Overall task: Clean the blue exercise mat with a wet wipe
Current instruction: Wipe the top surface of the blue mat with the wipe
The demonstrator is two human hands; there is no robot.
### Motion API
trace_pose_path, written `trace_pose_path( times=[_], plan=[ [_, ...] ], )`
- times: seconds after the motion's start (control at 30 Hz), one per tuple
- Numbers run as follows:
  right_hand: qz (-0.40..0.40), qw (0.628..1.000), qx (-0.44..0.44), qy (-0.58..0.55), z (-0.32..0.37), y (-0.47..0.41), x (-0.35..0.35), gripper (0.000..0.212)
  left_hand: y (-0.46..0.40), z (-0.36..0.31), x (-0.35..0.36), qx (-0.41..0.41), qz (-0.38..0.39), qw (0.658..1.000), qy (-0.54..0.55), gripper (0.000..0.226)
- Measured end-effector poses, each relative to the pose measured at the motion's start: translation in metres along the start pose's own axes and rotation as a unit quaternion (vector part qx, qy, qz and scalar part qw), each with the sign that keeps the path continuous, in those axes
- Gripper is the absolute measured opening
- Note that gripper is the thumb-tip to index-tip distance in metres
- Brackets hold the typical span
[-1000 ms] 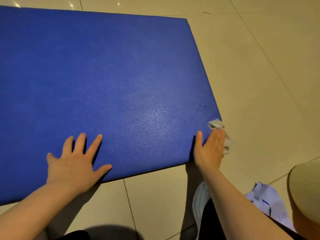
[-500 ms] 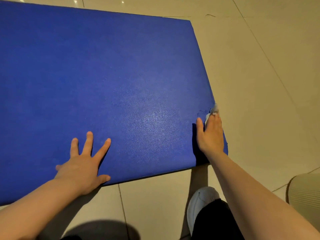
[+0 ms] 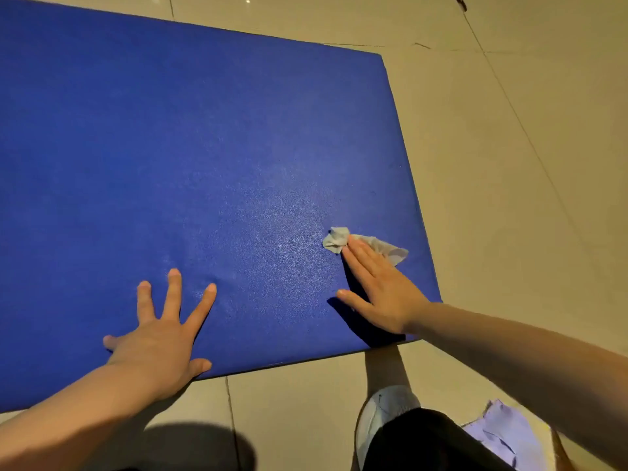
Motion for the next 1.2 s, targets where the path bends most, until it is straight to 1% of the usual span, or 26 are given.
trace_pose_path(
  times=[0.03,0.1,0.13,0.17,0.2,0.23,0.3,0.37,0.43,0.5,0.57,0.63,0.7,0.73,0.8,0.83,0.87,0.9,0.93,1.0,1.03,1.07,1.1,1.13,1.2],
  plan=[
    [0.039,0.999,-0.02,0.01,-0.004,0.005,-0.006,0.099,0.0,0.0,0.001,-0.003,0.002,1.0,0.004,0.102],
    [0.106,0.994,-0.029,0.022,-0.012,0.013,-0.017,0.1,-0.001,-0.001,0.0,-0.005,-0.001,1.0,0.01,0.102],
    [0.12,0.992,-0.023,0.018,-0.015,0.016,-0.019,0.103,0.0,-0.001,-0.001,-0.002,-0.002,1.0,0.012,0.103],
    [0.115,0.993,-0.013,0.005,-0.015,0.019,-0.019,0.106,0.0,-0.001,-0.002,0.002,0.003,1.0,0.014,0.105],
    [0.091,0.996,0.006,-0.022,-0.014,0.022,-0.016,0.107,0.001,-0.001,-0.004,0.007,0.013,1.0,0.014,0.107],
    [0.051,0.997,0.031,-0.054,-0.013,0.025,-0.009,0.106,0.0,0.0,-0.008,0.011,0.026,1.0,0.014,0.108],
    [-0.043,0.992,0.079,-0.089,-0.005,0.026,0.008,0.097,-0.002,0.001,-0.016,0.011,0.038,0.999,0.027,0.104],
    [-0.113,0.981,0.125,-0.095,0.0,0.023,0.021,0.088,-0.006,0.0,-0.03,0.002,0.01,0.999,0.053,0.099],
    [-0.15,0.972,0.15,-0.101,-0.002,0.014,0.024,0.083,-0.011,-0.003,-0.046,-0.012,-0.039,0.997,0.066,0.102],
    [-0.166,0.972,0.133,-0.1,-0.015,0.004,0.016,0.078,-0.016,-0.007,-0.056,-0.035,-0.044,0.995,0.08,0.116],
    [-0.165,0.976,0.114,-0.086,-0.039,0.0,0.002,0.079,-0.02,-0.017,-0.052,-0.064,-0.023,0.988,0.141,0.127],
    [-0.173,0.976,0.121,-0.054,-0.069,0.002,-0.011,0.079,-0.024,-0.027,-0.042,-0.094,-0.038,0.972,0.212,0.132],
    [-0.181,0.974,0.134,-0.021,-0.094,0.006,-0.021,0.077,-0.026,-0.036,-0.036,-0.118,-0.072,0.958,0.251,0.132],
    [-0.179,0.972,0.149,-0.022,-0.101,0.007,-0.022,0.077,-0.026,-0.039,-0.036,-0.124,-0.081,0.953,0.266,0.132],
    [-0.192,0.96,0.188,-0.076,-0.097,0.0,-0.021,0.079,-0.027,-0.04,-0.036,-0.128,-0.087,0.947,0.281,0.132],
    [-0.204,0.954,0.19,-0.112,-0.083,-0.006,-0.02,0.077,-0.027,-0.04,-0.037,-0.13,-0.088,0.946,0.283,0.132],
    [-0.207,0.954,0.167,-0.14,-0.061,-0.014,-0.016,0.073,-0.028,-0.039,-0.037,-0.13,-0.092,0.945,0.285,0.132],
    [-0.196,0.961,0.116,-0.157,-0.03,-0.024,-0.01,0.07,-0.029,-0.039,-0.036,-0.132,-0.099,0.943,0.288,0.132],
    [-0.17,0.971,0.048,-0.161,0.006,-0.032,-0.001,0.07,-0.029,-0.039,-0.036,-0.135,-0.102,0.941,0.292,0.133],
    [-0.118,0.98,-0.077,-0.143,0.069,-0.042,0.017,0.075,-0.027,-0.039,-0.037,-0.141,-0.101,0.94,0.295,0.133],
    [-0.109,0.979,-0.118,-0.124,0.087,-0.045,0.024,0.075,-0.027,-0.04,-0.037,-0.142,-0.101,0.939,0.296,0.133],
    [-0.11,0.978,-0.141,-0.103,0.092,-0.048,0.028,0.074,-0.027,-0.039,-0.036,-0.141,-0.103,0.938,0.298,0.133],
    [-0.118,0.979,-0.146,-0.08,0.087,-0.053,0.027,0.074,-0.027,-0.038,-0.036,-0.141,-0.105,0.937,0.301,0.133],
    [-0.133,0.981,-0.129,-0.064,0.074,-0.057,0.022,0.075,-0.027,-0.038,-0.035,-0.141,-0.106,0.936,0.303,0.133],
    [-0.162,0.983,-0.044,-0.071,0.029,-0.062,0.004,0.076,-0.027,-0.038,-0.035,-0.142,-0.108,0.934,0.309,0.133]
  ],
)
Point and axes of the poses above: each hand's wrist, its own y-axis away from the middle knuckle, its own x-axis out of the palm, z = x × y, the point moved 5 cm from there along -y, towards the middle knuckle, and after that the axes turned 3 degrees about -z, right-handed, at the moved point
